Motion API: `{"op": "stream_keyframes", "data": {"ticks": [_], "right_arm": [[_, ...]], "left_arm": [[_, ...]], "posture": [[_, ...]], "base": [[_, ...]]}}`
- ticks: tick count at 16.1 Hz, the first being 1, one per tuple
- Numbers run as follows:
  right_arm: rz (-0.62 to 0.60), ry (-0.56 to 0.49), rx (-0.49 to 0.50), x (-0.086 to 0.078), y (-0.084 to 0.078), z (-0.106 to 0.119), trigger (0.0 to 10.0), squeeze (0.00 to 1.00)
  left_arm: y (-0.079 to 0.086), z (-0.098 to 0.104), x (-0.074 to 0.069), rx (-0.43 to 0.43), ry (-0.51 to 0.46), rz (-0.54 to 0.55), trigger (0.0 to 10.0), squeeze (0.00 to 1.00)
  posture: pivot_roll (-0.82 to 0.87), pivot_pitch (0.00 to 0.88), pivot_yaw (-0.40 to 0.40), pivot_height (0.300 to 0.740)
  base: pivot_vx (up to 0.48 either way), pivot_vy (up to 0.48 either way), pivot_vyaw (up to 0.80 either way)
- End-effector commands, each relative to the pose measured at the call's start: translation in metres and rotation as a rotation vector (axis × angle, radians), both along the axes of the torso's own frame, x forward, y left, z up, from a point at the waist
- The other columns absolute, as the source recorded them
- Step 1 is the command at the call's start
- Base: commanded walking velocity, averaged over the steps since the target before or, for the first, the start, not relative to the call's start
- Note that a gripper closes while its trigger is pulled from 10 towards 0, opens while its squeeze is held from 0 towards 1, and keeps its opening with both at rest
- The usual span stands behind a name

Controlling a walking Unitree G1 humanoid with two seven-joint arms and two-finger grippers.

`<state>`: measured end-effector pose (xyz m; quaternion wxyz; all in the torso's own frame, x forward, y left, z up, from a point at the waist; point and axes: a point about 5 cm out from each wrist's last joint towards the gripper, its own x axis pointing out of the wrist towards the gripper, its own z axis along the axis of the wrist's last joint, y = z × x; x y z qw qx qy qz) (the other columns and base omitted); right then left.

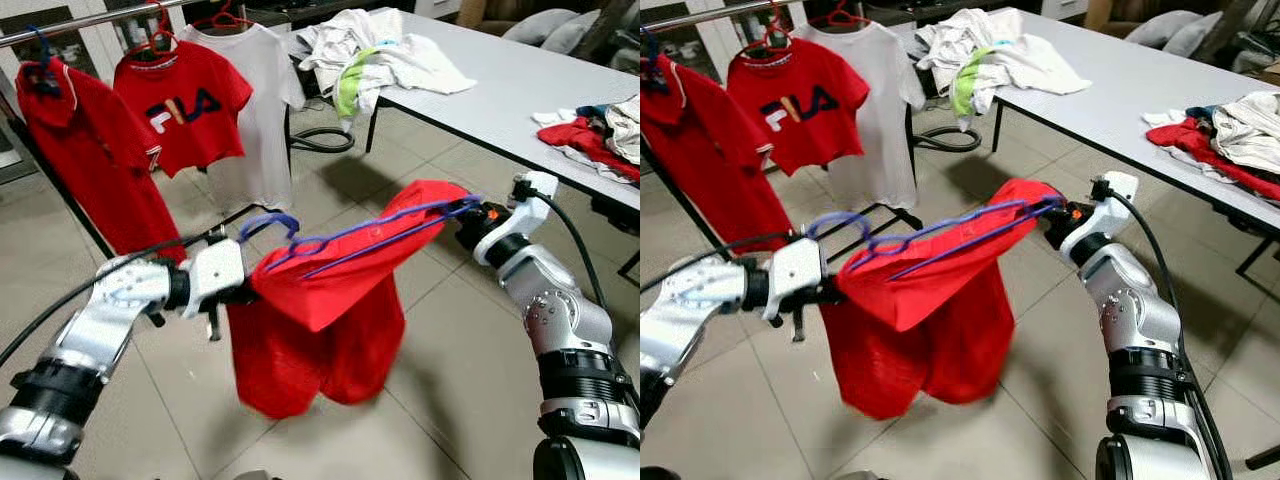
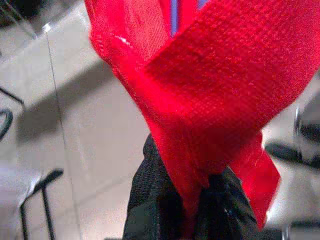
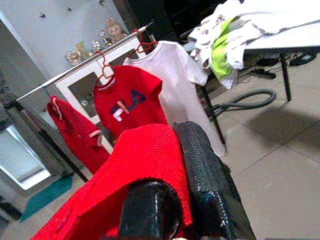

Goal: Hang hanger

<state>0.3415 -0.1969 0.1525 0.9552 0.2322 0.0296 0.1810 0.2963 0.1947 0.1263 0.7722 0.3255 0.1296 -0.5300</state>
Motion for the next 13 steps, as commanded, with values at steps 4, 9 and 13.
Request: {"op": "stream_keyframes", "data": {"ticks": [4,9,13], "right_arm": [[-0.044,-0.058,0.023,0.001,-0.009,0.019,0.0,0.0],[-0.032,-0.051,0.029,0.001,-0.004,0.019,0.0,0.0],[-0.027,-0.053,0.031,0.002,-0.001,0.019,0.0,0.0]], "left_arm": [[0.014,-0.008,0.005,0.088,-0.077,0.151,0.0,0.0],[0.019,-0.018,0.006,0.213,-0.115,0.2,0.0,0.0],[0.019,-0.021,0.008,0.24,-0.107,0.191,0.0,0.0]], "posture": [[-0.03,0.0,0.034,0.74],[-0.03,0.0,0.036,0.74],[-0.03,0.0,0.038,0.74]], "base": [[0.0,0.0,0.0],[0.0,0.0,0.0],[0.0,0.0,0.0]]}}
